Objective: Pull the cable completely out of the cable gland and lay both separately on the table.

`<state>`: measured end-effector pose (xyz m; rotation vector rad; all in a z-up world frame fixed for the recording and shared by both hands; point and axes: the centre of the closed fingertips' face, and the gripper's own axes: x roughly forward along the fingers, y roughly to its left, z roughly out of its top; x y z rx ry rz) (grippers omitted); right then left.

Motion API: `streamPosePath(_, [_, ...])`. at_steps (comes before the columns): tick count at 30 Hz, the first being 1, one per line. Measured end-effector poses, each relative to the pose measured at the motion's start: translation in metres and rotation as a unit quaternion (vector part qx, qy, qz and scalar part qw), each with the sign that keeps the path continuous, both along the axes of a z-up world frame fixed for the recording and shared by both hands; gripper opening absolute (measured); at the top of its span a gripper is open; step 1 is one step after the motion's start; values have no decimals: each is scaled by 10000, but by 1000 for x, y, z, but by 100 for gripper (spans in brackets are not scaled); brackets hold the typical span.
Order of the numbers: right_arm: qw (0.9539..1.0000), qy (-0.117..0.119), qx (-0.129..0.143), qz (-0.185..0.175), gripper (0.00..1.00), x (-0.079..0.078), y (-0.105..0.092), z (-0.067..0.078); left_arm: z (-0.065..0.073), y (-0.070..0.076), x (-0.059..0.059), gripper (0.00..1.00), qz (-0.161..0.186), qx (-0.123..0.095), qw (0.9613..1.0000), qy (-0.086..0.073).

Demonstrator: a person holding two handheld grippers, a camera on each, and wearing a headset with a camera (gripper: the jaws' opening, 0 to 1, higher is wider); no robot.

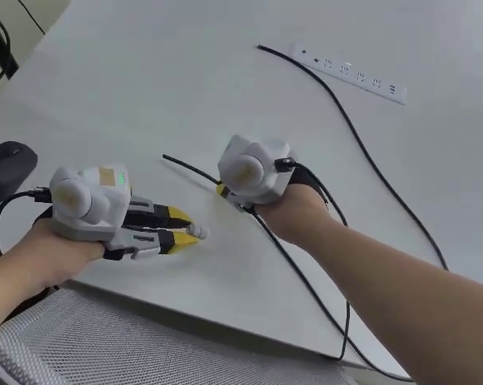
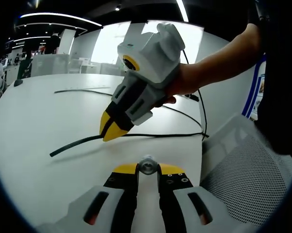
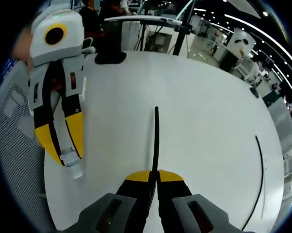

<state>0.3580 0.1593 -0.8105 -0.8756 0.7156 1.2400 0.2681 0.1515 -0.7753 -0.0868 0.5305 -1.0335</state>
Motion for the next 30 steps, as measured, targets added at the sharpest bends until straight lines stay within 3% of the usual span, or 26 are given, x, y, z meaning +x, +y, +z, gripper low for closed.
streamPosePath(13, [9998,194,-6,35,0,-3,2,-11,-15,5,0,15,105,117,9999,27])
streamPosePath(30, [9998,188,104,-36,0,-2,3,-14,-30,7,-6,15,-4,388,9991,167])
